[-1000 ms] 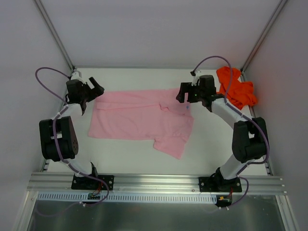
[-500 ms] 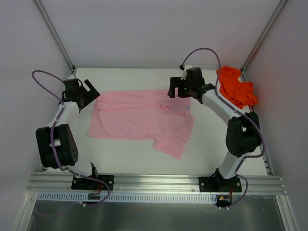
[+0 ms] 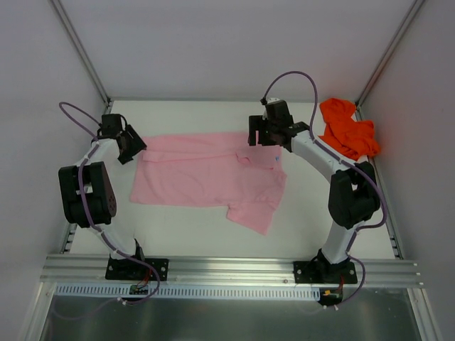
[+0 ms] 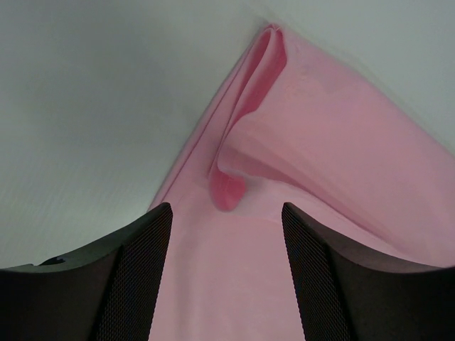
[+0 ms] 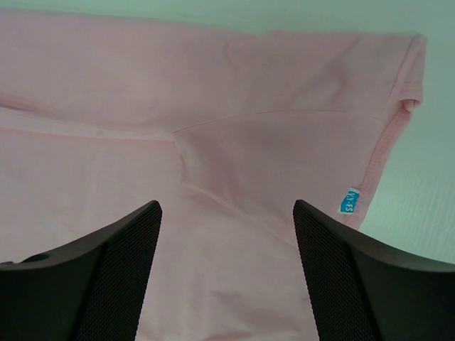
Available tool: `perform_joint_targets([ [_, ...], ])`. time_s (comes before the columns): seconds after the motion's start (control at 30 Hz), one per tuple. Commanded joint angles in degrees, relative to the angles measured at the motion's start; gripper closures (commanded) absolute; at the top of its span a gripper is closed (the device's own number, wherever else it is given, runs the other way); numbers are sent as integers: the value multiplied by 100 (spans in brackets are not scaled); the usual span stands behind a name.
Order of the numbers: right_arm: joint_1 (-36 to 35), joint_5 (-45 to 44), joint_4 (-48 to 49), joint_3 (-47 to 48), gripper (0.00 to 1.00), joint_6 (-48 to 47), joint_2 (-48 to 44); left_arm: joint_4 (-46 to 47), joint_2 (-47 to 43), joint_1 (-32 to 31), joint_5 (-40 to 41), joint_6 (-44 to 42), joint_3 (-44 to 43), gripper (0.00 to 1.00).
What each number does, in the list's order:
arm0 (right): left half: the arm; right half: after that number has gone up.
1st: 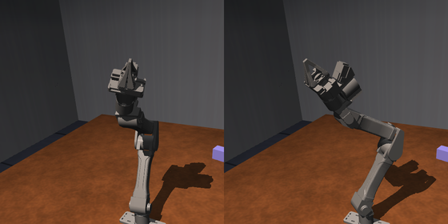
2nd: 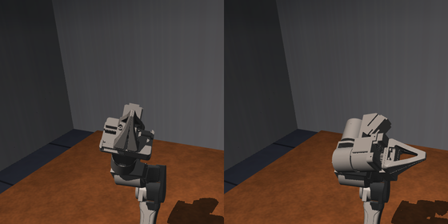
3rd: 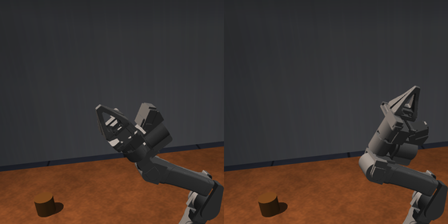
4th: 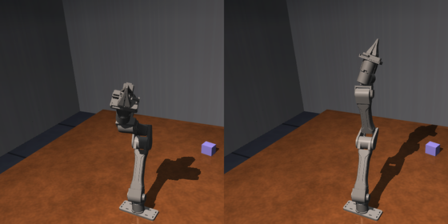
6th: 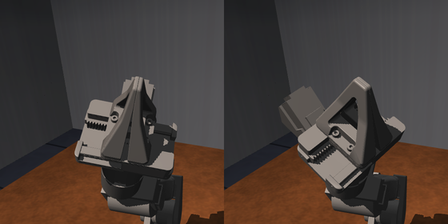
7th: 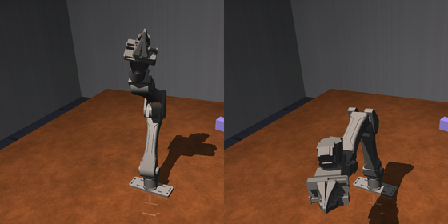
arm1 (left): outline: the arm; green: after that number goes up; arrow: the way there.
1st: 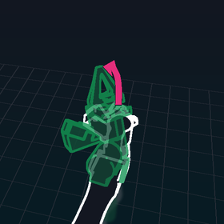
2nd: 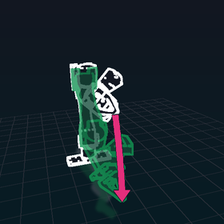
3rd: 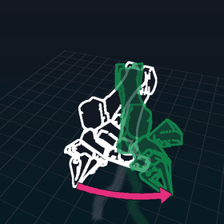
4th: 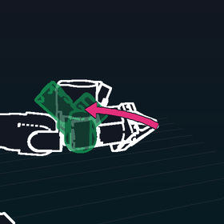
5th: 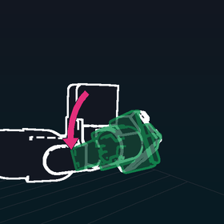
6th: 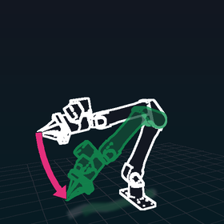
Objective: Fold and stack the t-shirts
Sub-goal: Fold the flattened tshirt in 1/3 of the way
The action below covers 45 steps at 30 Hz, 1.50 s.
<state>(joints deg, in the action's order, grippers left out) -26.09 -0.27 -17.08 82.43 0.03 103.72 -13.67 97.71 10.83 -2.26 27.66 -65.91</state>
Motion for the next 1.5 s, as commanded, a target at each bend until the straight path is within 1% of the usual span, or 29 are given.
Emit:
perform_joint_targets([
  [0.0, 7, -324, -111, 264, 22, 49, -98, -242, 222, -89, 94, 3, -194, 37],
  [0.13, 16, -324, -76, 273, 22, 58, -80, -338, 494, -213, 156, -41, -414, 37],
  [0.27, 16, -368, -67, 308, 21, 58, -63, -285, 512, -257, 139, -68, -396, 46],
  [0.3, 7, -368, -59, 308, 21, 67, -54, -285, 512, -257, 138, -85, -379, 54],
  [0.4, 7, -377, -67, 317, 22, 76, -10, -303, 530, -274, 121, -112, -361, 74],
  [0.43, 16, -377, -59, 309, 21, 76, -10, -311, 547, -283, 129, -112, -361, 88],
  [0.5, 7, -359, -67, 317, 21, 93, 8, -338, 539, -292, 165, -103, -335, 99],
  [0.6, 7, -350, -76, 300, 21, 111, -1, -399, 416, -292, 182, -120, -248, 100],
  [0.67, 7, -342, -93, 273, 22, 111, -19, -426, 240, -292, 427, -147, -186, 100],
  [0.93, 7, -307, -111, 124, 21, 164, -71, -531, -393, -292, 710, -129, 377, 100],
  [0.97, 7, -298, -120, 115, 21, 172, -80, -549, -402, -292, 718, -112, 412, 99],
  [1.03, 16, -254, -120, 89, 21, 173, -80, -619, -411, -292, 745, -94, 491, 87],
  [1.07, 7, -245, -137, 80, 21, 173, -72, -628, -411, -283, 806, -59, 544, 72],
  [1.13, 7, -236, -181, 80, 18, 155, -71, -645, -411, -292, 876, -41, 562, 47],
  [1.17, 7, -228, -190, 80, 18, 138, -71, -680, -411, -292, 938, -41, 509, 30],
  [1.2, 7, -210, -234, 97, 18, 103, -71, -716, -411, -292, 1051, -50, 465, 22],
  [1.23, 7, -210, -252, 106, 18, 93, -71, -733, -428, -292, 1105, -94, 361, 12],
  [1.27, 7, -219, -261, 106, 18, 59, -71, -742, -437, -283, 1149, -120, 299, 12],
  [1.3, 16, -236, -295, 124, 17, 50, -71, -742, -437, -292, 1158, -190, 228, 9],
  [1.37, 16, -271, -313, 133, 17, 41, -63, -655, -376, -292, 1053, -270, -18, 8],
  [1.43, 7, -315, -331, 159, 17, 41, -45, -549, -245, -292, 825, -340, -359, 10],
  [1.47, 7, -298, -348, 176, 17, 49, -36, -540, -26, -292, 746, -340, -474, 11],
])
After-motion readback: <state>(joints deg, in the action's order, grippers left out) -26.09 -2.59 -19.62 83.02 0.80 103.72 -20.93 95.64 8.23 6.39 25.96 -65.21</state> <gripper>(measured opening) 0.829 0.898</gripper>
